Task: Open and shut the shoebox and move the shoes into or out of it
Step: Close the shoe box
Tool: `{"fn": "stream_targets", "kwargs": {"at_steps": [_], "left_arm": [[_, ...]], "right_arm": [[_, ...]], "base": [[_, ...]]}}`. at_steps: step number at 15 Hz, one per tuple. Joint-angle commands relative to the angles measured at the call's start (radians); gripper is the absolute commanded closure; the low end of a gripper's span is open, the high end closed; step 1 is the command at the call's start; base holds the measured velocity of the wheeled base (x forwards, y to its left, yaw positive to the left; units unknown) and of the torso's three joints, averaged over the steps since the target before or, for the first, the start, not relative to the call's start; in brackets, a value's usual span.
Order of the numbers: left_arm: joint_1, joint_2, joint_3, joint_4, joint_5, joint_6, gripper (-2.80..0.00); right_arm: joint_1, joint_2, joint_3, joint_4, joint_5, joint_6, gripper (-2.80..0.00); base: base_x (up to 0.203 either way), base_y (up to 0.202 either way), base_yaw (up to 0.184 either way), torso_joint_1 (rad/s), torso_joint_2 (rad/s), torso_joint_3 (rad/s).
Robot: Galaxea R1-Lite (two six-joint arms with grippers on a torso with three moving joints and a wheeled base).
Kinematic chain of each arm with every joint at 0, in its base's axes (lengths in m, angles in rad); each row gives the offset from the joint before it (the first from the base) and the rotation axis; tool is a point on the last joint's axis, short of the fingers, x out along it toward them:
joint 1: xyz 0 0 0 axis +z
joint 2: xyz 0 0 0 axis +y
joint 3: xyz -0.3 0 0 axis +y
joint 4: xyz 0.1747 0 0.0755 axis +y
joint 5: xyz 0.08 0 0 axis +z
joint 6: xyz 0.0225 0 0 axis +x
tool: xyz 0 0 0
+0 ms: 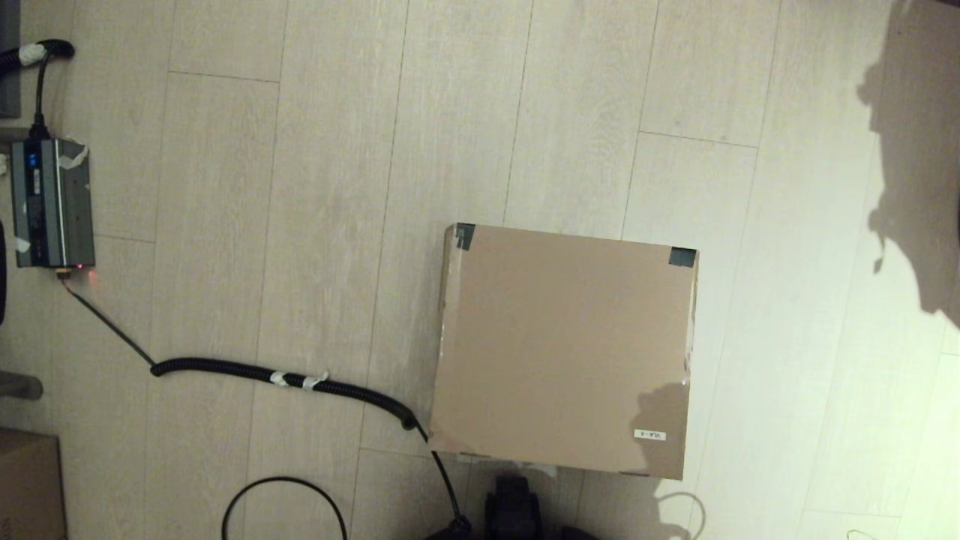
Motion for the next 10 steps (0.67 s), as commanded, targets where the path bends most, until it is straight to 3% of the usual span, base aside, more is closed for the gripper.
{"fn": "stream_targets", "kwargs": {"at_steps": [1,3,5,7,10], "left_arm": [[0.000,-0.002,-0.001,0.000,-0.002,0.000,0.00],[-0.006,-0.002,-0.003,-0.005,-0.012,0.024,0.00],[-0.006,0.042,-0.116,0.003,-0.046,0.005,0.00],[-0.013,0.204,-0.296,0.014,-0.074,-0.101,0.00],[-0.069,0.574,-0.533,0.021,-0.159,-0.367,0.00]], "right_arm": [[0.000,0.001,0.000,0.002,0.005,-0.015,0.00],[0.000,0.001,-0.002,0.002,0.004,-0.047,0.00],[-0.001,0.041,-0.072,0.002,-0.015,-0.001,0.00],[-0.001,0.201,-0.183,0.002,-0.022,0.124,0.00],[0.003,0.567,-0.374,0.002,0.041,0.373,0.00]], "base": [[0.000,0.000,0.000,0.000,0.00,0.000],[0.000,0.000,0.000,0.000,0.00,0.000],[0.000,0.000,0.000,0.000,0.00,0.000],[0.000,0.000,0.000,0.000,0.00,0.000],[0.000,0.000,0.000,0.000,0.00,0.000]]}}
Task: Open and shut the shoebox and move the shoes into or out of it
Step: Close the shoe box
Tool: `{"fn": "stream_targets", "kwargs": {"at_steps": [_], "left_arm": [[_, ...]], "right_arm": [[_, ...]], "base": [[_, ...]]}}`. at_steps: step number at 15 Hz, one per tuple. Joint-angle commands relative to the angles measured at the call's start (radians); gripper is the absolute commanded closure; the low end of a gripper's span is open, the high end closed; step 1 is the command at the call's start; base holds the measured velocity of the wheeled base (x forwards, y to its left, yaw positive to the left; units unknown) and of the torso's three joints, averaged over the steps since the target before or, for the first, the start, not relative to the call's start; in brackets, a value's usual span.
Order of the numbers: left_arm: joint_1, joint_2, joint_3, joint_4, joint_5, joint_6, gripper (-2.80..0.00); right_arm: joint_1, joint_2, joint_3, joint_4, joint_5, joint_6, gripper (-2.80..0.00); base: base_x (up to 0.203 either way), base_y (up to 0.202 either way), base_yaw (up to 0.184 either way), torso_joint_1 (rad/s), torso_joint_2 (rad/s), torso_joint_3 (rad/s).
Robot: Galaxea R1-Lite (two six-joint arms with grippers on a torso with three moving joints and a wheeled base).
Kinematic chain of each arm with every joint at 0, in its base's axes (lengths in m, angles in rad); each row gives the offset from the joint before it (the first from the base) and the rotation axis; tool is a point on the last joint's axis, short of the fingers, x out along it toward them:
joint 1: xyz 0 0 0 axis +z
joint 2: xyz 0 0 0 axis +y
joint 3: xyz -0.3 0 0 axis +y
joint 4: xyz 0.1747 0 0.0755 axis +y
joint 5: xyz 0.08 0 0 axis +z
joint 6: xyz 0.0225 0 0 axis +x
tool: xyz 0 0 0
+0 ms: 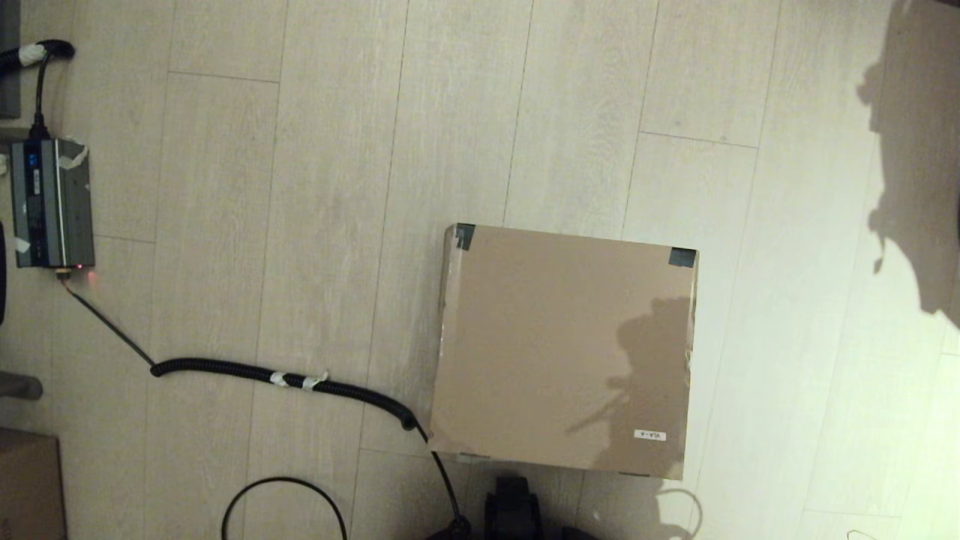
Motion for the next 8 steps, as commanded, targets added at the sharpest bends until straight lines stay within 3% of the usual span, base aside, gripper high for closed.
{"fn": "stream_targets", "kwargs": {"at_steps": [1,3,5,8], "left_arm": [[-0.039,0.323,-0.119,0.002,-0.085,-0.166,0.00],[-0.061,0.514,-0.162,-0.001,-0.279,-0.275,0.00],[-0.062,0.699,-0.178,-0.046,-0.414,-0.319,0.00],[-0.057,1.009,-0.192,-0.246,-0.546,-0.347,0.00]], "right_arm": [[0.002,0.278,-0.096,0.000,0.114,0.114,0.00],[0.003,0.454,-0.160,-0.020,0.373,0.155,0.00],[-0.009,0.640,-0.176,-0.075,0.451,0.066,0.00],[-0.061,0.928,-0.205,-0.222,0.505,-0.091,0.00]], "base": [[0.000,0.000,0.000,0.000,0.00,0.000],[0.000,0.000,0.000,0.000,0.00,0.000],[0.000,0.000,0.000,0.000,0.00,0.000],[0.000,0.000,0.000,0.000,0.00,0.000]]}}
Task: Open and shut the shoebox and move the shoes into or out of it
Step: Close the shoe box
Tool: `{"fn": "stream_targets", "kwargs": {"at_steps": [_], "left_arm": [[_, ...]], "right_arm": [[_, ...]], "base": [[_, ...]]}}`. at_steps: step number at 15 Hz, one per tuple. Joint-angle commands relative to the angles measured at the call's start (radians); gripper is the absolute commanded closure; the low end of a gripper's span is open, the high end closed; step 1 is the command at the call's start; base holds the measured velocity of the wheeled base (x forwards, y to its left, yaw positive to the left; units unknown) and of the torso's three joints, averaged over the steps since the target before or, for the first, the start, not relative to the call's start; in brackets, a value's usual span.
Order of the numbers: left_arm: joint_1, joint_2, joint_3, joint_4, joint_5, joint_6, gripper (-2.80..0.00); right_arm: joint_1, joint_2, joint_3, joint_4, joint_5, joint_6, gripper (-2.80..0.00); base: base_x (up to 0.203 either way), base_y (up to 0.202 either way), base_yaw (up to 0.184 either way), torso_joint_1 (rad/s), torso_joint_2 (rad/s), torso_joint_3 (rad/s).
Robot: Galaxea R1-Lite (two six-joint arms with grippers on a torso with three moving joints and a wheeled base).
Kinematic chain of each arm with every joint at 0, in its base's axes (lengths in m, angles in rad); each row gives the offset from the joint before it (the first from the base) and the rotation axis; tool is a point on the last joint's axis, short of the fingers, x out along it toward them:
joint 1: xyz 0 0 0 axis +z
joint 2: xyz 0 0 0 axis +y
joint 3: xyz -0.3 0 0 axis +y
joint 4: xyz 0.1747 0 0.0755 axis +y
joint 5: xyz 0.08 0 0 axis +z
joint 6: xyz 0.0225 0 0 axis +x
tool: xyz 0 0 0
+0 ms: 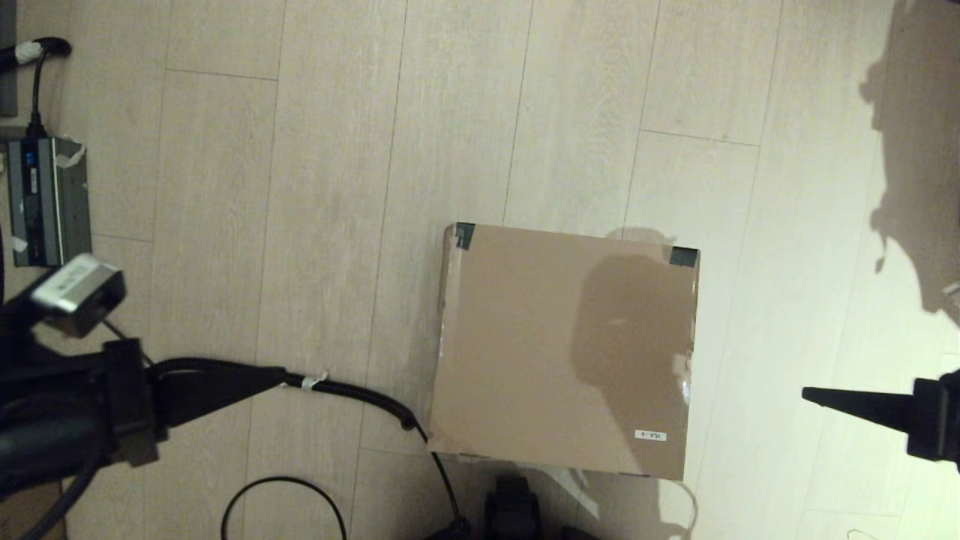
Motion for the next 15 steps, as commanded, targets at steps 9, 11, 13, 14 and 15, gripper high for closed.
{"fn": "stream_targets", "kwargs": {"at_steps": [9,11,13,14,15], "left_arm": [[-0.032,0.707,-0.198,-0.344,-0.163,-0.015,0.00],[-0.042,0.751,-0.236,-0.352,-0.167,-0.015,0.00],[-0.051,0.788,-0.265,-0.353,-0.166,-0.015,0.00],[-0.053,0.806,-0.285,-0.353,-0.166,-0.015,0.00],[-0.058,0.818,-0.299,-0.353,-0.165,-0.016,0.00]], "right_arm": [[-0.137,0.720,0.037,-0.618,0.103,-0.130,0.00],[-0.116,0.792,0.059,-0.690,0.105,-0.131,0.00],[-0.100,0.874,0.062,-0.770,0.105,-0.129,0.00],[-0.087,0.910,0.058,-0.808,0.105,-0.123,0.00],[-0.060,0.938,0.054,-0.841,0.105,-0.107,0.00]], "base": [[0.000,0.000,0.000,0.000,0.00,0.000],[0.000,0.000,0.000,0.000,0.00,0.000],[0.000,0.000,0.000,0.000,0.00,0.000],[0.000,0.000,0.000,0.000,0.00,0.000],[0.000,0.000,0.000,0.000,0.00,0.000]]}}
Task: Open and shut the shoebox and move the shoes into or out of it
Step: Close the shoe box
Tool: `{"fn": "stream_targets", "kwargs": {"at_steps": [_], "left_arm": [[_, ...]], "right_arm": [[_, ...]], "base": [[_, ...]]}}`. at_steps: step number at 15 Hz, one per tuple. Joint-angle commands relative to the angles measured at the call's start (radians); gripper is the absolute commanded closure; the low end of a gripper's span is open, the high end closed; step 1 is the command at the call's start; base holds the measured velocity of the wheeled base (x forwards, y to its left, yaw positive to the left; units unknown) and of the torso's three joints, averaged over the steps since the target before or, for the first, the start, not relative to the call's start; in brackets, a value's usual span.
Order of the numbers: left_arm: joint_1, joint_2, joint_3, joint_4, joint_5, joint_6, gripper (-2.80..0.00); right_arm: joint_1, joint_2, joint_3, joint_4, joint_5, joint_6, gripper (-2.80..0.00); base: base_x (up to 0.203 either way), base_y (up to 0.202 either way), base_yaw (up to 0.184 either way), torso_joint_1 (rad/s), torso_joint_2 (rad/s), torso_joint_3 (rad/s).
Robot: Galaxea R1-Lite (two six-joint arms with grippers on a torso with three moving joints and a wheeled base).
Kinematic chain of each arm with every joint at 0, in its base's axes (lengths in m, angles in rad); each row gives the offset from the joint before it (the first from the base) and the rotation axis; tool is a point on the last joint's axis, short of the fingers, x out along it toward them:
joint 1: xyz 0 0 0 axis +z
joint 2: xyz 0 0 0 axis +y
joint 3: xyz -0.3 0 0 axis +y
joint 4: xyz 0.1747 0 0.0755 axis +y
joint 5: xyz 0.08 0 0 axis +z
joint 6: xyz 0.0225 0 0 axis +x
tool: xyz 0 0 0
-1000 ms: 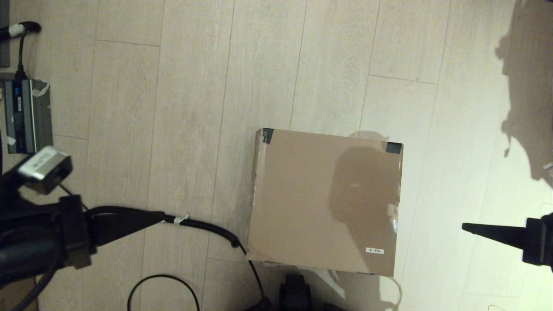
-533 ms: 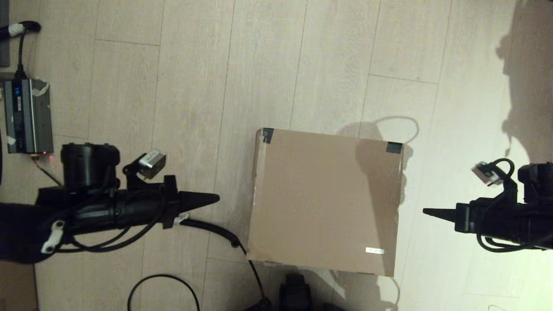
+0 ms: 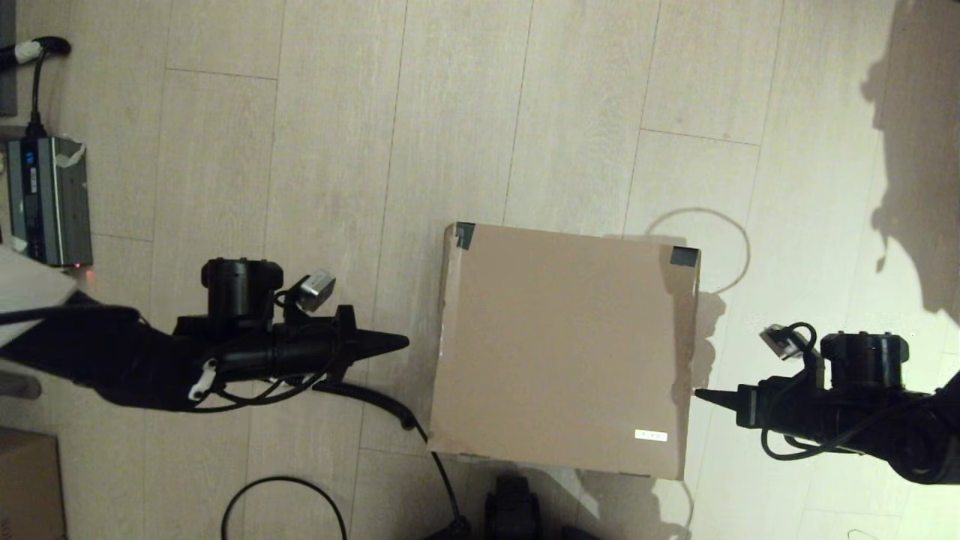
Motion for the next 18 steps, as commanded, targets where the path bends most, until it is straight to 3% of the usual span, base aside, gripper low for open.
{"fn": "stream_targets", "kwargs": {"at_steps": [1,6,14,18], "left_arm": [[-0.012,0.040,-0.020,-0.002,-0.003,-0.004,0.00],[-0.029,0.069,-0.018,-0.002,-0.003,-0.006,0.00],[-0.056,0.051,0.008,-0.035,-0.002,-0.010,0.00],[-0.056,-0.014,0.025,-0.035,-0.002,-0.014,0.00]], "right_arm": [[0.037,0.078,-0.006,-0.030,0.005,0.021,0.00],[0.071,0.054,-0.017,-0.044,0.046,0.091,0.00],[0.068,-0.157,0.017,-0.030,0.207,0.286,0.00],[0.067,-0.296,0.012,0.090,0.239,0.305,0.00]], "base": [[0.000,0.000,0.000,0.000,0.00,0.000],[0.000,0.000,0.000,0.000,0.00,0.000],[0.000,0.000,0.000,0.000,0.00,0.000],[0.000,0.000,0.000,0.000,0.00,0.000]]}}
